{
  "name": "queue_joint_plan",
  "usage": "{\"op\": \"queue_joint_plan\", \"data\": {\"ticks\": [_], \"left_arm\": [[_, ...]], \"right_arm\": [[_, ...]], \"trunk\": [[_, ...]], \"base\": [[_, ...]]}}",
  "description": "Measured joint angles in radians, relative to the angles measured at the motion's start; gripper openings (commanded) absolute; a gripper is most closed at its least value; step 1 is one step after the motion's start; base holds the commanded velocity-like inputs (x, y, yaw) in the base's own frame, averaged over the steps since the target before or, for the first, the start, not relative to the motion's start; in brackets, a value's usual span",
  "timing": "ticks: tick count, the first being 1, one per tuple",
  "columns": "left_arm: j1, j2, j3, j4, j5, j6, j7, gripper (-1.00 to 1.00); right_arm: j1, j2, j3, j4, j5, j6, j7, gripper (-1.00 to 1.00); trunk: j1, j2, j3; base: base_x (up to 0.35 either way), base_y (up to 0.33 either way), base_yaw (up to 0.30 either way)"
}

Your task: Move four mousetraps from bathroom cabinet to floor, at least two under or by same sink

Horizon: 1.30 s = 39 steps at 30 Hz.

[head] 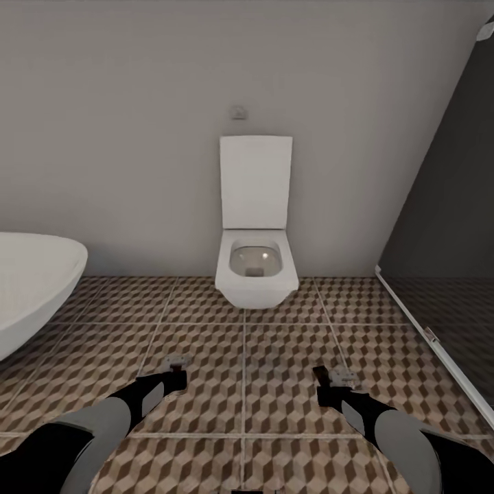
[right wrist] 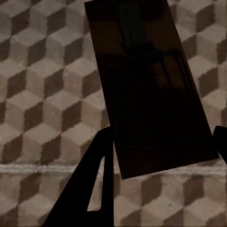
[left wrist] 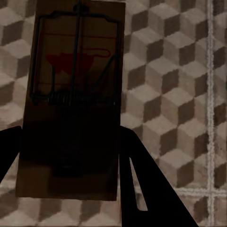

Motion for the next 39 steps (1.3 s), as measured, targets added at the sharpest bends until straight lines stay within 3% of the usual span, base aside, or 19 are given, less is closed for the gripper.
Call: {"op": "queue_joint_plan", "data": {"ticks": [14, 39], "left_arm": [[0.0, 0.0, 0.0, -0.002, 0.0, -0.002, -0.001, -1.0], [0.0, -0.01, 0.001, -0.004, 0.0, 0.001, -0.001, -1.0]], "right_arm": [[0.0, 0.0, 0.001, 0.0, 0.003, 0.0, 0.003, -1.0], [0.0, 0.0, 0.002, 0.0, 0.007, 0.0, 0.007, -1.0]], "trunk": [[0.0, 0.0, 0.0], [0.001, 0.0, 0.0]], "base": [[0.279, 0.077, 0.0], [0.013, -0.056, 0.0]]}}
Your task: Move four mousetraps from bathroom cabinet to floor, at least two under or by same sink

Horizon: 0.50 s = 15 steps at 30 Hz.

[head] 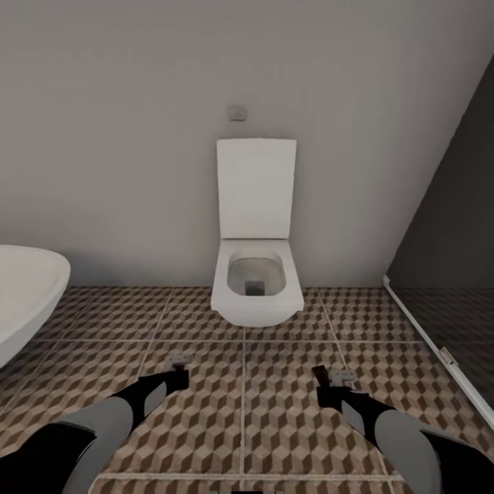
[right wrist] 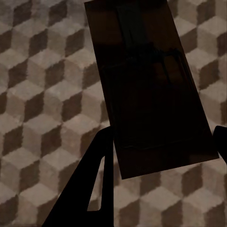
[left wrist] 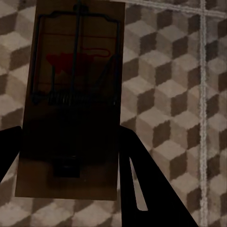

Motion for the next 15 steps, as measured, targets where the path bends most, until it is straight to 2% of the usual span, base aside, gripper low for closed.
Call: {"op": "queue_joint_plan", "data": {"ticks": [8, 15], "left_arm": [[0.0, -0.003, 0.0, 0.0, 0.0, 0.001, 0.0, -1.0], [0.0, 0.0, 0.0, 0.0, 0.0, 0.006, 0.0, -1.0]], "right_arm": [[0.0, 0.0, 0.0, 0.0, 0.001, 0.0, 0.0, -1.0], [0.0, 0.0, 0.0, 0.0, 0.001, 0.0, 0.0, -1.0]], "trunk": [[0.0, 0.0, 0.0], [-0.001, 0.0, 0.0]], "base": [[0.025, -0.001, 0.0], [0.247, 0.0, 0.0]]}}
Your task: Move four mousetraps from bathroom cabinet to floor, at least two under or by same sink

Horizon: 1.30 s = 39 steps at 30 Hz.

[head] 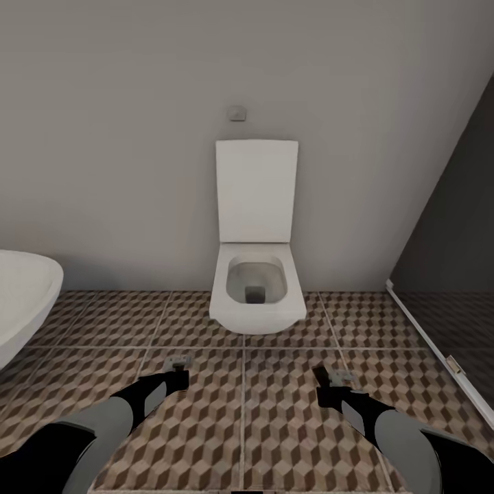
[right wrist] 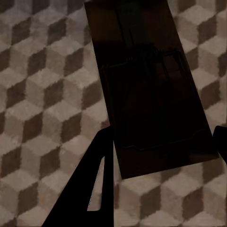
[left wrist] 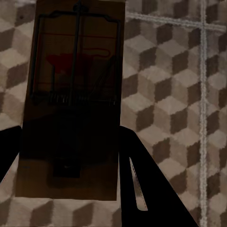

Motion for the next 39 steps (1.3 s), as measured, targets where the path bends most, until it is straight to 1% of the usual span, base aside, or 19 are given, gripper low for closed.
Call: {"op": "queue_joint_plan", "data": {"ticks": [16, 24, 31, 39], "left_arm": [[0.0, 0.0, 0.0, 0.0, 0.001, -0.006, 0.0, -1.0], [0.0, -0.002, 0.0, -0.001, 0.0, -0.007, 0.0, -1.0], [0.0, -0.001, 0.0, -0.001, 0.001, -0.006, 0.0, -1.0], [0.0, -0.003, 0.0, -0.002, 0.001, -0.007, 0.0, -1.0]], "right_arm": [[0.0, 0.0, 0.0, 0.0, 0.0, -0.001, 0.0, -1.0], [0.0, 0.0, 0.0, 0.0, 0.0, -0.001, 0.0, -1.0], [0.0, 0.0, 0.001, 0.0, 0.0, -0.001, -0.001, -1.0], [0.0, 0.0, 0.001, 0.0, 0.0, -0.001, 0.0, -1.0]], "trunk": [[0.0, 0.0, 0.0], [0.0, 0.0, 0.0], [0.001, 0.0, 0.0], [0.001, 0.0, 0.0]], "base": [[0.298, 0.0, 0.0], [0.048, -0.01, 0.0], [0.004, -0.166, 0.0], [0.0, -0.034, 0.0]]}}
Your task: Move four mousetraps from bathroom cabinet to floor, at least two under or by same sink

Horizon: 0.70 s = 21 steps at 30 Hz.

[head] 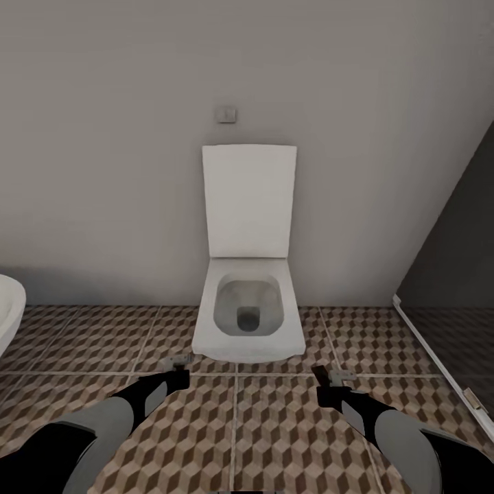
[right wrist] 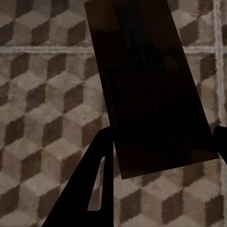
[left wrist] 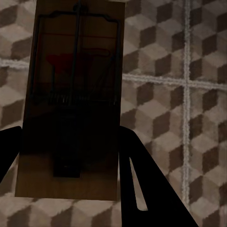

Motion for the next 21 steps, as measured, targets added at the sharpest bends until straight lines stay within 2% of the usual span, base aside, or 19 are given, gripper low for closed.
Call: {"op": "queue_joint_plan", "data": {"ticks": [10, 21], "left_arm": [[0.0, 0.0, 0.001, 0.001, 0.0, 0.001, 0.0, -1.0], [0.0, 0.0, 0.001, 0.0, 0.003, 0.01, 0.0, -1.0]], "right_arm": [[0.0, 0.0, 0.0, 0.0, 0.0, -0.001, 0.0, -1.0], [0.0, 0.0, 0.0, -0.001, 0.0, -0.001, -0.001, -1.0]], "trunk": [[0.0, 0.0, 0.0], [-0.001, 0.0, 0.0]], "base": [[0.022, -0.002, 0.0], [0.274, 0.0, 0.0]]}}
